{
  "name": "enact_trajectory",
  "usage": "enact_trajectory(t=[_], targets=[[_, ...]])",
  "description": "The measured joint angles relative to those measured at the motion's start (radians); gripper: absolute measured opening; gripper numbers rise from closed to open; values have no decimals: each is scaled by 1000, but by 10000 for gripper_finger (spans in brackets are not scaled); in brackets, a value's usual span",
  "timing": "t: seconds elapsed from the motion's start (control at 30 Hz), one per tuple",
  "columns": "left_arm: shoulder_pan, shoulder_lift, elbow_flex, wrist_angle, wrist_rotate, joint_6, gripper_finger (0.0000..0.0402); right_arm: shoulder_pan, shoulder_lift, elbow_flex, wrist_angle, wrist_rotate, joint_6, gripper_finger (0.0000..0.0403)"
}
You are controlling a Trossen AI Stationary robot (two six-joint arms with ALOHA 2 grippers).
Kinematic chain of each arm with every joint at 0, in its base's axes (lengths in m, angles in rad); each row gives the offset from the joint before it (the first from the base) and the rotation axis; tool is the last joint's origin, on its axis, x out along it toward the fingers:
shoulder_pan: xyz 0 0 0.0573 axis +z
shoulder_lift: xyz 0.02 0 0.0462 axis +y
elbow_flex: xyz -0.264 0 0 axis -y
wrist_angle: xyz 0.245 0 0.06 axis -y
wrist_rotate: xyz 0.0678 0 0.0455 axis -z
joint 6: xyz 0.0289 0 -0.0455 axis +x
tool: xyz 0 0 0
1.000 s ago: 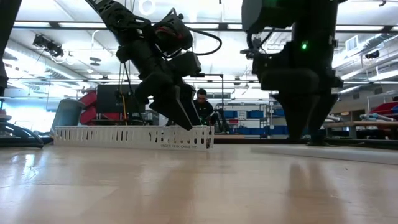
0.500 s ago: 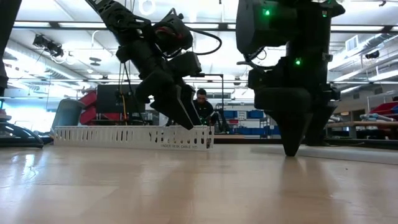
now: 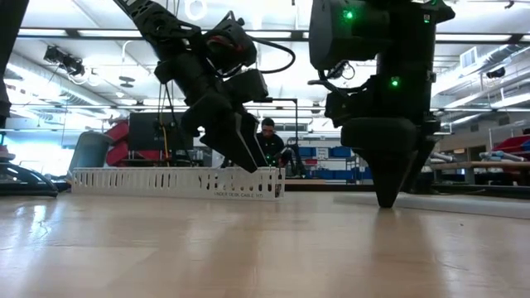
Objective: Ziptie cables
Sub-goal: Close the white cable duct
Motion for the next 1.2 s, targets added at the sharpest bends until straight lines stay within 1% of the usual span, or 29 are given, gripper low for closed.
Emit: enact_trajectory(t=[0.27,0.43,0.8,0.97,1.2], targets=[[0,0,0,-1,0,-1,321,-4,-1,-15,37,-1,88,350],[0,0,0,-1,0,-1,321,-6,-5,-44,102,-10,94,350],[0,0,0,0,0,-2,321,-19,-11,-85,167,-37,108,350],[0,0,0,0,0,-2,321,-17,-11,-85,180,23,126,350],[0,0,0,0,0,-2,321,-16,-10,-85,183,38,156,350]])
